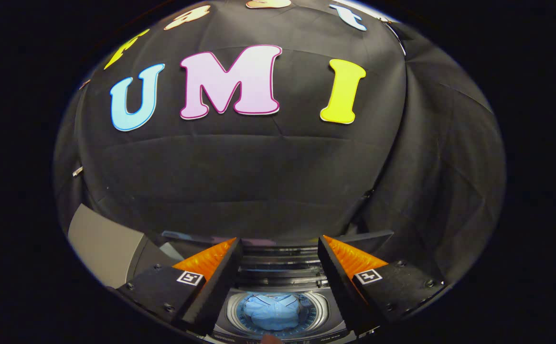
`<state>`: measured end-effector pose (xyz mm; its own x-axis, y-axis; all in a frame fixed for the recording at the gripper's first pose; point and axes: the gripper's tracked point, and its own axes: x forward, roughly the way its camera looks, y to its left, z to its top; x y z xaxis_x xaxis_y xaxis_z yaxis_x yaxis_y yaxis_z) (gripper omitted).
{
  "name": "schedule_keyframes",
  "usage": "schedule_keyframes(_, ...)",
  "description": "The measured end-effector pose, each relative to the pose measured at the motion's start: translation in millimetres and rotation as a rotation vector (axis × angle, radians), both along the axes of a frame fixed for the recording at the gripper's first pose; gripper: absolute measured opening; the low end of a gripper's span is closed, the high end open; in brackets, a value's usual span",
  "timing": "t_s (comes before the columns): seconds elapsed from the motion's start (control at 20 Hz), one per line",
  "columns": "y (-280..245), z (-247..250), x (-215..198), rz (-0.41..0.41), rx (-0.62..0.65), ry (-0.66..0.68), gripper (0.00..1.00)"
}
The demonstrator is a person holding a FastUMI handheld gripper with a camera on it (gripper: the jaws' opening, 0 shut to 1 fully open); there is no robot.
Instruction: Put the clothes into the washing machine and then close the washing machine lid.
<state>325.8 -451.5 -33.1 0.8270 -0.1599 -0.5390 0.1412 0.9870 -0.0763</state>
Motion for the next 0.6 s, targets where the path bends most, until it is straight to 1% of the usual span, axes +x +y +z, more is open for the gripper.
schedule_keyframes(0.1,-5,0,20,0.001,-0.011,-0.01,0.99)
schedule_keyframes(0.25,-9,-19,38,0.0,-0.008,0.038,0.99)
schedule_keyframes(0.45,-14,-33,46,-0.006,-0.015,0.072,0.99)
schedule_keyframes(0.55,-10,-42,45,0.007,-0.001,0.09,0.99)
schedule_keyframes(0.6,-11,-42,45,0.003,0.012,0.079,0.99)
